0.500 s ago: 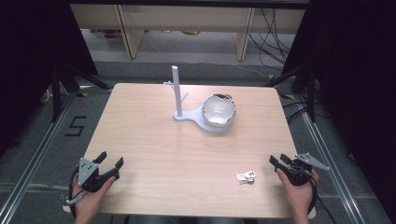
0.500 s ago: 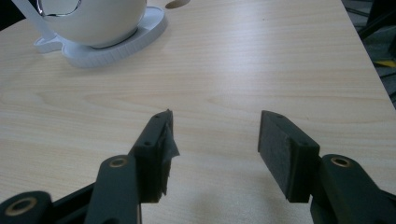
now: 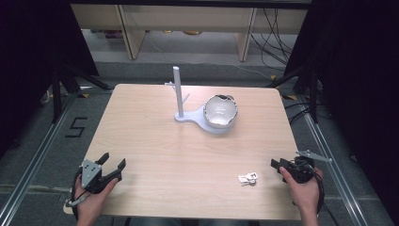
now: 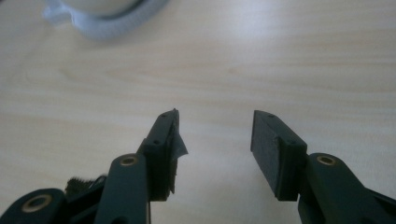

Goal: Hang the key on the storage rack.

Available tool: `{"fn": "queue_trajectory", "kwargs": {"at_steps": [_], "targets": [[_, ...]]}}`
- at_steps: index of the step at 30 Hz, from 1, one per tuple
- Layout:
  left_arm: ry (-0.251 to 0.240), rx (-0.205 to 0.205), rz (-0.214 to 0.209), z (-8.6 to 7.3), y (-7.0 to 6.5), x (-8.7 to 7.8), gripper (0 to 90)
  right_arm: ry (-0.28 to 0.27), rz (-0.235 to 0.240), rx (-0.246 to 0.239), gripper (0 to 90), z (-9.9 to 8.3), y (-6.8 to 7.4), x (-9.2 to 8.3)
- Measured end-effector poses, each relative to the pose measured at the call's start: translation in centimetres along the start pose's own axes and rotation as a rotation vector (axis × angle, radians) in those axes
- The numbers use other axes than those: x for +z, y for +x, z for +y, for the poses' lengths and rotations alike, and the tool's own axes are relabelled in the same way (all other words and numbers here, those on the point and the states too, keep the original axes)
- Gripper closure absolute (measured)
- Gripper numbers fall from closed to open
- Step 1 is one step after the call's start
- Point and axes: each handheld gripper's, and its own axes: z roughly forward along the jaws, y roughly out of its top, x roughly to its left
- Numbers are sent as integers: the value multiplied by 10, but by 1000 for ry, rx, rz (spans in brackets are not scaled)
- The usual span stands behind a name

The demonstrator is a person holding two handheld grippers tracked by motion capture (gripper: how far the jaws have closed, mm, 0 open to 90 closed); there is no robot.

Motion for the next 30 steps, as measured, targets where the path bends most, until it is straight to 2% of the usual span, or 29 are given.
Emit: {"fn": "queue_trajectory", "kwargs": {"at_steps": [1, 2, 3, 4, 5, 6, 7, 8, 9, 10, 11, 12, 13, 14, 15, 17, 18, 19, 20, 21, 22, 24, 26, 27, 30], "targets": [[10, 2, -1, 0, 0, 0, 300, 40, -5, 27, 528, 3, 6, -3], [16, 6, 0, 1, 0, 0, 301, 53, -14, 33, 528, 6, 9, -5], [6, 8, -5, 0, -1, 2, 301, 129, 12, 33, 528, 13, 13, -8], [6, 8, -5, 0, -1, 2, 301, 129, 12, 33, 528, 13, 13, -8], [6, 13, -3, 0, -1, 1, 301, 242, 13, 98, 531, 19, 24, -8], [10, 14, -3, 0, -2, 1, 301, 242, 13, 98, 531, 19, 24, -8], [6, 11, -7, 0, -2, 1, 301, 284, 35, 54, 533, 23, 23, -8], [6, 13, -8, 0, -2, 1, 300, 316, 11, 82, 562, 28, 31, -3], [4, 13, -9, 0, -3, 1, 300, 315, 13, 31, 571, 30, 30, -1], [3, 11, -8, 0, -3, 1, 299, 400, 2, 135, 571, 36, 41, -2], [12, 10, -4, 0, -3, 0, 299, 428, -4, 106, 575, 38, 43, 1], [12, 8, -4, 0, -2, 0, 299, 471, -1, 110, 579, 42, 47, 3], [10, 7, -4, 0, -2, 0, 298, 525, -13, 163, 578, 45, 54, 6], [5, 1, -5, 0, -2, 0, 299, 576, -16, 137, 575, 47, 55, 10], [7, 0, -4, 0, -2, 0, 299, 641, -31, 137, 575, 49, 59, 14], [-5, -10, -11, 0, -1, 1, 298, 707, -28, 115, 582, 52, 65, 23], [13, -10, -3, 0, -1, 0, 298, 734, -36, 151, 583, 51, 70, 27], [10, -14, -2, 0, 0, 0, 298, 760, -29, 141, 586, 52, 71, 31], [10, -15, -1, 0, 0, 0, 298, 802, -53, 152, 585, 55, 75, 34], [-1, -14, -7, 0, 0, 0, 298, 795, -73, 170, 576, 52, 78, 37], [-4, -16, -7, 0, 0, 0, 298, 819, -81, 138, 565, 51, 78, 42], [-4, -13, -6, 0, 0, 0, 298, 825, -99, 169, 544, 50, 87, 49], [-2, -7, -11, 0, -1, 0, 298, 835, -106, 188, 548, 51, 89, 51], [-2, -3, -12, 0, -1, -1, 298, 787, -145, 150, 556, 47, 90, 55], [2, -12, -15, 0, -1, -2, 297, 783, -152, 161, 540, 43, 91, 57]]}}
